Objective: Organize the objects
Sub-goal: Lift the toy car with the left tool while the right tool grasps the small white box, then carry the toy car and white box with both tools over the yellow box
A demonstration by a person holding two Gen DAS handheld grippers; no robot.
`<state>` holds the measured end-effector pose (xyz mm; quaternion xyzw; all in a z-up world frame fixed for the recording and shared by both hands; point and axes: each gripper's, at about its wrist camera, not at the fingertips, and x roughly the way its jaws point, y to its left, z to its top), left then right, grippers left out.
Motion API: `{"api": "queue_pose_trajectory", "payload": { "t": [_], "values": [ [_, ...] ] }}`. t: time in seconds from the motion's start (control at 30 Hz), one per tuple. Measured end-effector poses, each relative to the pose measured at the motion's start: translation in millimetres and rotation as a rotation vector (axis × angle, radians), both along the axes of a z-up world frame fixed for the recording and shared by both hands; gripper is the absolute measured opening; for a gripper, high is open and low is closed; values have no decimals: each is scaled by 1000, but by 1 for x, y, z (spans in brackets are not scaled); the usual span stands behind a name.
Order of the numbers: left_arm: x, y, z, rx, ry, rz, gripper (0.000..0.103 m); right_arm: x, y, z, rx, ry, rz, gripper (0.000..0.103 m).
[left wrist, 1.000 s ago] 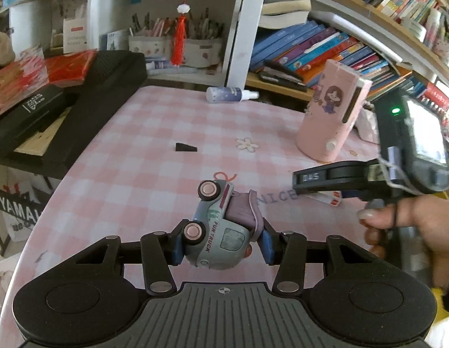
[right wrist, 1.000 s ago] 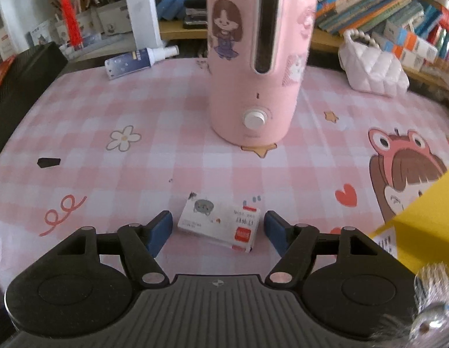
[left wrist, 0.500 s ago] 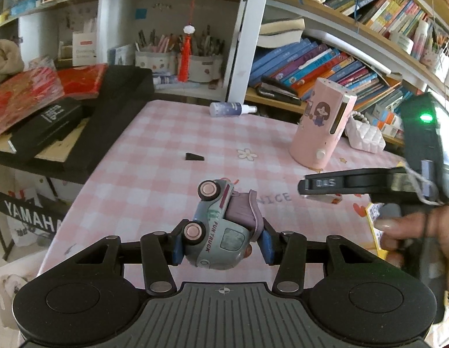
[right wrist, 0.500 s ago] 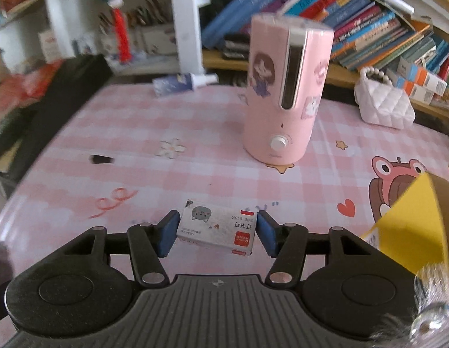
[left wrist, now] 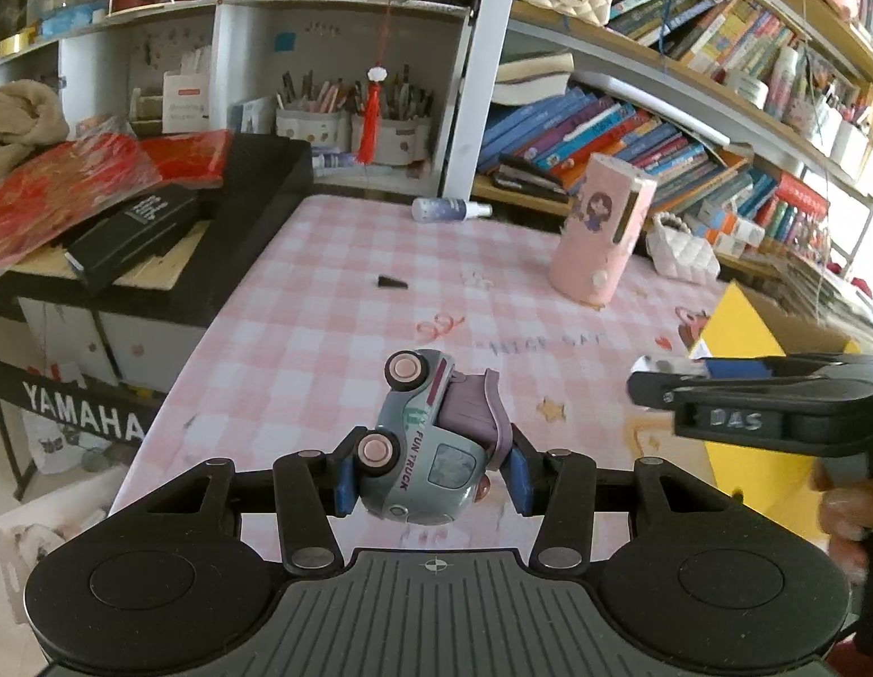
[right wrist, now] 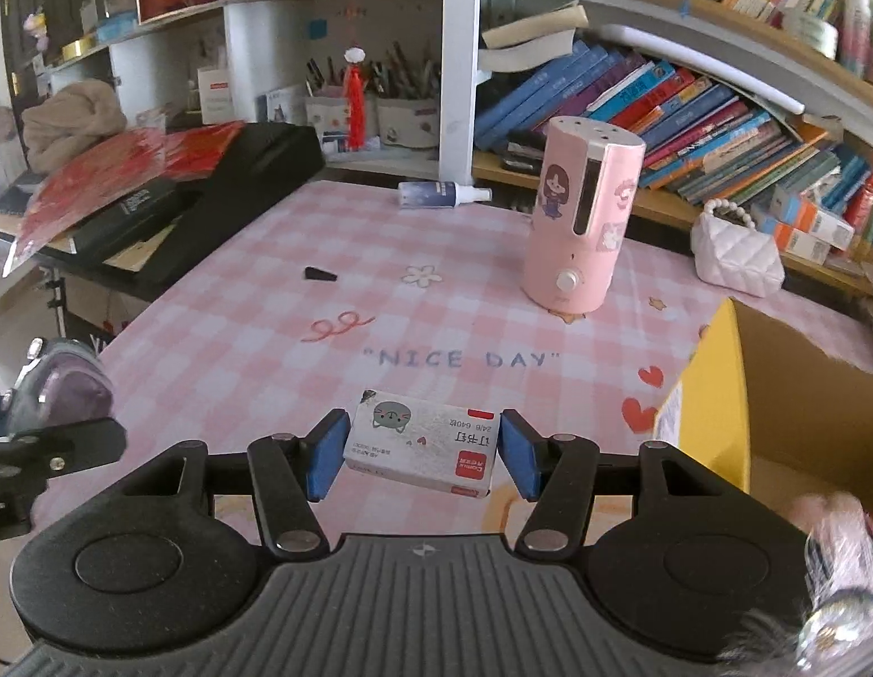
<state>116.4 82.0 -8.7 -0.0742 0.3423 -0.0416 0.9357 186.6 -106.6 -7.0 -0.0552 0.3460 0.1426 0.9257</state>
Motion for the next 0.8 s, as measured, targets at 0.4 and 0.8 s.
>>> {"api": "queue_pose_trajectory", "payload": {
  "t": [0.4, 0.8],
  "values": [
    [-63, 9, 5, -5, -10, -21, 47, -80, 8, 9, 21, -12, -20, 55],
    [-113, -5, 2, 14, 11, -126, 47, -150, -12, -4, 47, 31, -132, 55]
  ]
}}
